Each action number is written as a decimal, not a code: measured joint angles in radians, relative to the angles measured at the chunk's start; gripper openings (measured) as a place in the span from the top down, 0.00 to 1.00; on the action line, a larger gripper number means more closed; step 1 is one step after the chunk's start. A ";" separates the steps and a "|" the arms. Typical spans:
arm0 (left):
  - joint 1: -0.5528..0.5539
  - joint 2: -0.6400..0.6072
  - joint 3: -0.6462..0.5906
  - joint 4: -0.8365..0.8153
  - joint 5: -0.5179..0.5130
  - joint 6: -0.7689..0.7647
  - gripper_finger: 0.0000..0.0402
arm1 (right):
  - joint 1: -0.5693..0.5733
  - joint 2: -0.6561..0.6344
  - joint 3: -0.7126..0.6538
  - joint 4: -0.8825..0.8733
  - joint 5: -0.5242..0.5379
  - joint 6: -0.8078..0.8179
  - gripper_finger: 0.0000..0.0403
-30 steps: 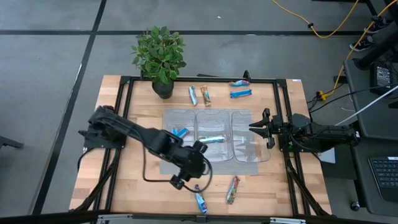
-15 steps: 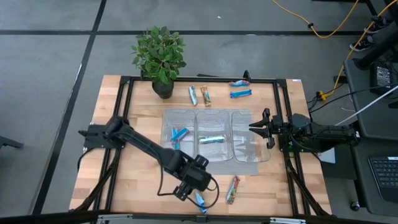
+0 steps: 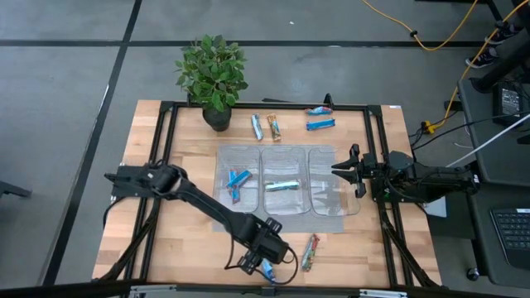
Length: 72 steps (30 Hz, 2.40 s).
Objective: Pick and place Granola Bars by type
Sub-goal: Put the blue granola bar into the right transparent bin
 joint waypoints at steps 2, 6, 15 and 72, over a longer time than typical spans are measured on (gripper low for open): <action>0.002 0.009 0.000 0.014 0.001 -0.008 0.43 | 0.000 0.000 0.000 0.000 0.000 -0.001 0.79; 0.002 0.023 -0.001 0.025 0.031 -0.030 0.43 | 0.000 0.000 0.000 0.000 0.000 -0.001 0.79; -0.001 0.073 -0.002 0.065 0.085 -0.042 0.44 | 0.000 0.000 0.000 0.000 0.000 0.000 0.79; 0.065 -0.335 0.099 -0.038 -0.262 -0.212 0.95 | 0.000 0.000 0.000 0.000 0.000 0.000 0.79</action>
